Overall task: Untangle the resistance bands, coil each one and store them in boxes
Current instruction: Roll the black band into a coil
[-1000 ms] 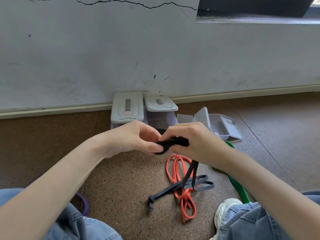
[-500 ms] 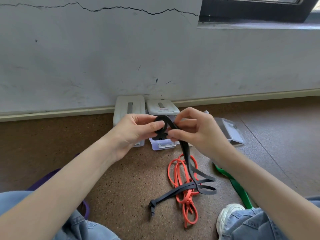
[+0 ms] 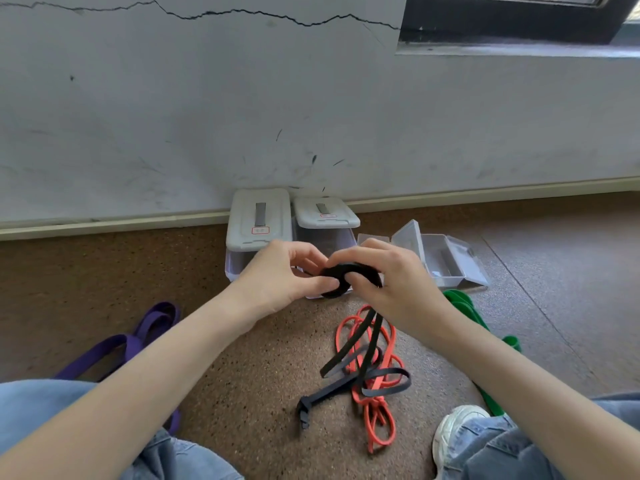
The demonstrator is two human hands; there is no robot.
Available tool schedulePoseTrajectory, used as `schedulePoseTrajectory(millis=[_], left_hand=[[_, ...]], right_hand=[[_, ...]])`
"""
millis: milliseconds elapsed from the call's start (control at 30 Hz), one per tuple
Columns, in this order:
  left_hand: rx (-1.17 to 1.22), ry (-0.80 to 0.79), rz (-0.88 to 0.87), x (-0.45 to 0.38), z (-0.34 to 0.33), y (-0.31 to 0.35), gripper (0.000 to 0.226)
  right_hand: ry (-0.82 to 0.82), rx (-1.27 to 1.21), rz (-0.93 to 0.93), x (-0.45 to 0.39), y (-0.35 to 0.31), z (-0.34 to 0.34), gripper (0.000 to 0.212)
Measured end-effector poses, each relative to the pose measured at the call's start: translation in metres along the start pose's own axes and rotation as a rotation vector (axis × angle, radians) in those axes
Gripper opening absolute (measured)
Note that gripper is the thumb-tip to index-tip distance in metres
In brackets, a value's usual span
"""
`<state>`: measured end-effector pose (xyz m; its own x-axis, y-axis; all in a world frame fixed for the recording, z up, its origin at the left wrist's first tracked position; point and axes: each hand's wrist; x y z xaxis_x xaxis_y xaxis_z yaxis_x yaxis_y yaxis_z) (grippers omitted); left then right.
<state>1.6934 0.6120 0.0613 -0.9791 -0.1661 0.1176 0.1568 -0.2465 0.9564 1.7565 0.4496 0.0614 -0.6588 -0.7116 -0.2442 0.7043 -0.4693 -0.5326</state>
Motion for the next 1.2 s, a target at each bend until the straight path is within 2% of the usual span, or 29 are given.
schedulePoseTrajectory(millis=[33,167,233,400,433,533,600,667,800,900,1000,1100,1200], left_hand=[[0.03,0.012,-0.001,0.001,0.001,0.001,0.013],[0.363,0.082,-0.012,0.0,0.012,0.006,0.023],[0.53,0.107,-0.015,-0.001,0.012,0.007,0.024],[0.536,0.129,0.026,0.0,0.002,0.0,0.028],[0.471,0.101,0.036,0.0,0.002,-0.001,0.027],[0.057,0.023,0.024,0.001,0.001,-0.003,0.019],[-0.022,-0.003,0.006,0.002,-0.003,-0.004,0.019],[0.094,-0.022,0.02,0.004,-0.004,-0.001,0.021],[0.438,0.052,0.035,0.002,0.008,0.007,0.028],[0.59,0.067,0.024,-0.001,0.01,0.009,0.026],[0.623,0.053,0.045,0.0,0.003,0.003,0.028],[0.473,0.051,0.047,0.003,-0.003,-0.002,0.037],[0.108,0.023,0.018,0.004,0.001,0.002,0.02]], right_hand=[[-0.008,-0.072,-0.02,0.0,0.0,0.001,0.034],[0.08,-0.687,-0.21,-0.003,-0.001,0.012,0.024],[0.081,-0.761,-0.247,-0.003,-0.003,0.01,0.021],[0.082,-0.682,-0.287,0.001,-0.003,0.002,0.022],[0.089,-0.634,-0.278,0.001,-0.002,0.003,0.021],[0.067,-0.364,-0.165,-0.001,-0.001,0.006,0.024],[0.03,-0.227,-0.089,-0.002,-0.004,0.006,0.027],[0.014,-0.264,-0.083,-0.004,-0.006,0.009,0.028],[0.096,-0.6,-0.209,-0.006,-0.004,0.016,0.025],[0.078,-0.605,-0.214,-0.005,-0.007,0.013,0.021],[0.075,-0.585,-0.213,-0.002,-0.008,0.005,0.023],[0.103,-0.546,-0.221,-0.001,-0.005,0.004,0.021],[0.065,-0.337,-0.135,0.0,-0.003,0.008,0.019]])
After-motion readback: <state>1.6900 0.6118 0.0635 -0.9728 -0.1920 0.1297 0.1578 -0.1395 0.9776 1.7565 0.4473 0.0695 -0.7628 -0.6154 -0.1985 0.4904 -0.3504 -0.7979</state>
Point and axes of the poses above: each hand's wrist, its own x-axis away from the middle knuckle, its own z-axis out of the back of the hand, y = z × x, and after that the axes turned 7 degrees about x, right-handed
